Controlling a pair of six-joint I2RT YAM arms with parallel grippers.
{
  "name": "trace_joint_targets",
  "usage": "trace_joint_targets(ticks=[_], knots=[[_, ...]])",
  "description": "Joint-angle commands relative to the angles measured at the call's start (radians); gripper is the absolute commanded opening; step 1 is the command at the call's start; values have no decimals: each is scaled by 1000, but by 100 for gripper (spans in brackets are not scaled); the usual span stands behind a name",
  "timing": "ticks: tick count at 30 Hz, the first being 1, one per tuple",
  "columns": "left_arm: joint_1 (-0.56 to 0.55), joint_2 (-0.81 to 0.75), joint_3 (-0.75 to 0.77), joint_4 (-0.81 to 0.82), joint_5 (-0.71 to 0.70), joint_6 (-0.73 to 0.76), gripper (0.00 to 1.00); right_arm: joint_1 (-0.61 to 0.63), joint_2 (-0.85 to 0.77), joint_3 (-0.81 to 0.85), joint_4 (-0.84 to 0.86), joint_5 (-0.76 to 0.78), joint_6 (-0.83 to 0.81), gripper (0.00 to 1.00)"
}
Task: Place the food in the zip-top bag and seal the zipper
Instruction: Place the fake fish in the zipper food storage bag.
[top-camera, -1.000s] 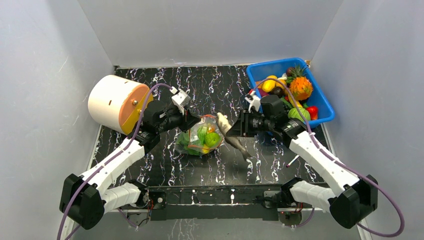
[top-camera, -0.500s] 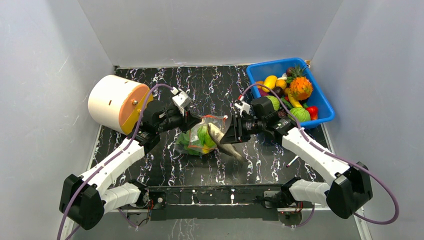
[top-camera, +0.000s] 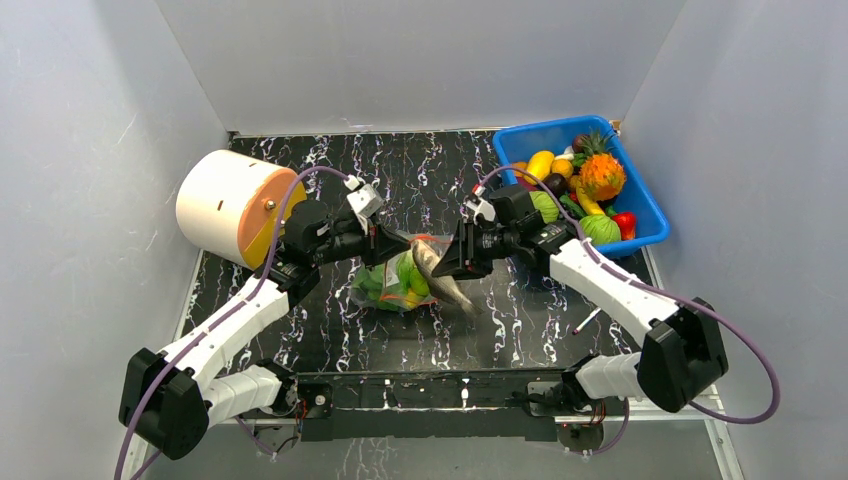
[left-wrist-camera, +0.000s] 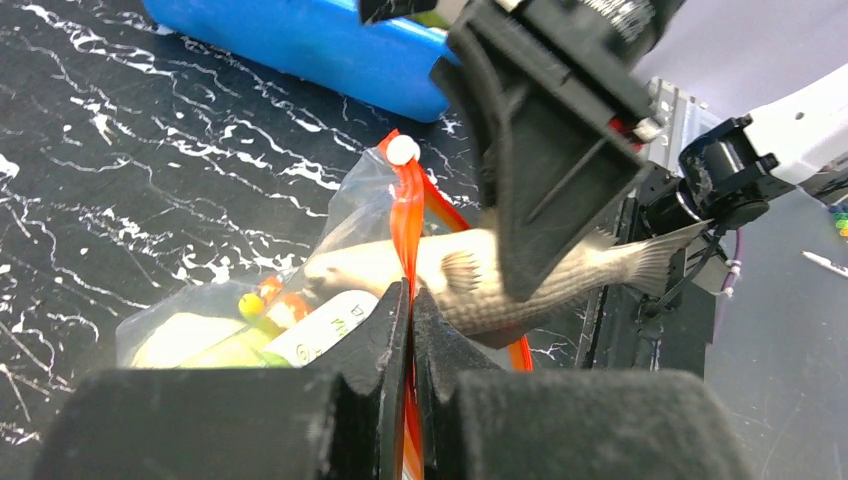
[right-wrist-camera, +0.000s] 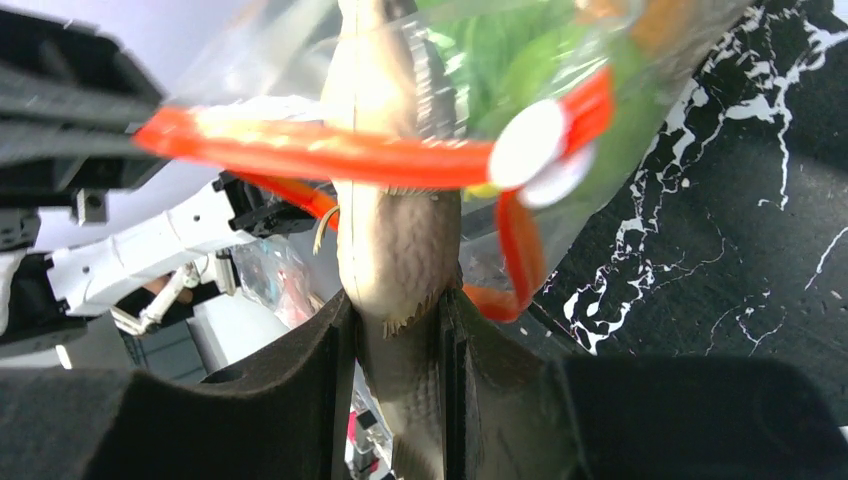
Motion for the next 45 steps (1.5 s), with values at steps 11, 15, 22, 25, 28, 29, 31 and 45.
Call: trace_joint_targets(ticks=[11, 15, 22, 25, 28, 29, 31, 45], knots=[[-2, -31, 10, 131, 133, -96, 0, 3, -12, -55, 329, 112, 339, 8], [-3, -34, 5, 173, 143, -140, 0, 3, 5, -45, 352, 128, 356, 9], [-1, -28, -26, 264, 155, -229, 0, 3, 32, -47, 435, 189, 407, 9], [-2, -24, -35, 288, 153, -253, 0, 3, 33, -54, 466, 238, 429, 9], [-2, -17, -38, 307, 154, -269, 0, 3, 23, -71, 513, 295, 464, 9], [-2, -14, -42, 316, 154, -276, 0, 3, 22, -76, 525, 316, 473, 10], [-1, -7, -49, 345, 152, -298, 0, 4, 23, -85, 550, 347, 490, 10], [-1, 34, -117, 528, 149, -435, 0, 9, 102, -143, 740, 406, 636, 11]])
